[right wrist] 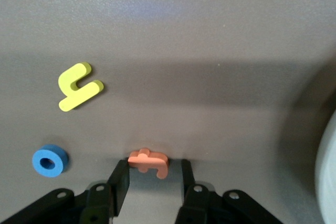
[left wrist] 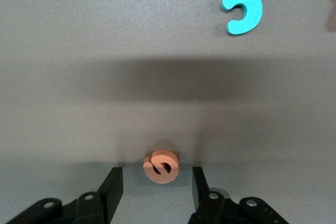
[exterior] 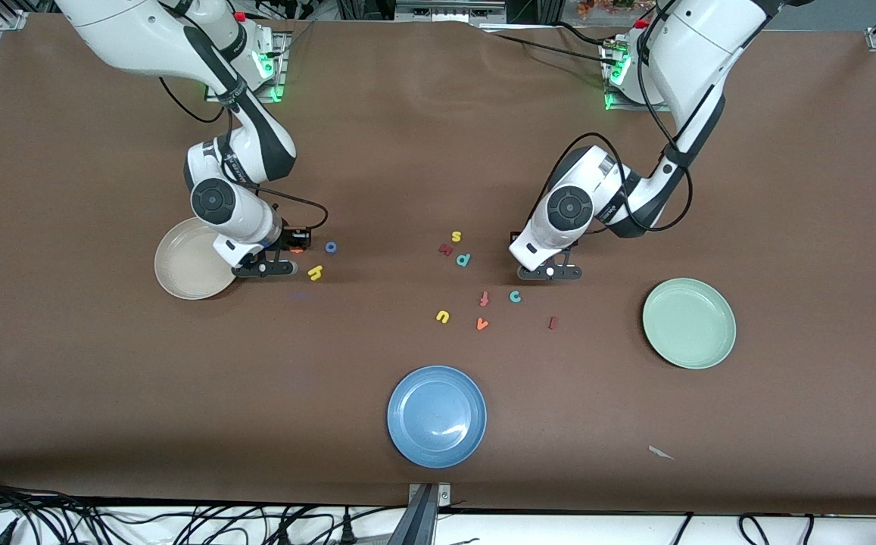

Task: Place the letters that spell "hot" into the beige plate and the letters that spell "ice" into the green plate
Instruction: 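Lift both orange letters with the right and left grippers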

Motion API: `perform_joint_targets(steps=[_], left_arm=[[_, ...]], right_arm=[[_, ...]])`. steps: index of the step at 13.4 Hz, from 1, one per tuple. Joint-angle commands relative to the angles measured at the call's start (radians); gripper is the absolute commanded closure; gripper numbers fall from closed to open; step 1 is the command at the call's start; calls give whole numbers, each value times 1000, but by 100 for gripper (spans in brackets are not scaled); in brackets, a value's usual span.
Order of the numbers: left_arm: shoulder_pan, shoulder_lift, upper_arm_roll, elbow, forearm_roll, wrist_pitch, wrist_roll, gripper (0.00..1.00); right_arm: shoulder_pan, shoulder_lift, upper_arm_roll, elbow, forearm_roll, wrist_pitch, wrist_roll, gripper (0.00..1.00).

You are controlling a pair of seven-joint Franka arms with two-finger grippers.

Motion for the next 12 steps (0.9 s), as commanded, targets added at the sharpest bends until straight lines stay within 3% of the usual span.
perform_joint_targets(steps=[1,4,12], left_arm=[[11,18,-12,6,-5,32,9,43],[11,21,-12,6,-5,36,9,47],[11,21,-12,6,-8,36,5,66]], right_arm=[[-9,9,6,5,-4,13,-17,56],[-9,9,6,5,-4,13,-16,65],[-9,2,7,6,-4,2,-5,66]])
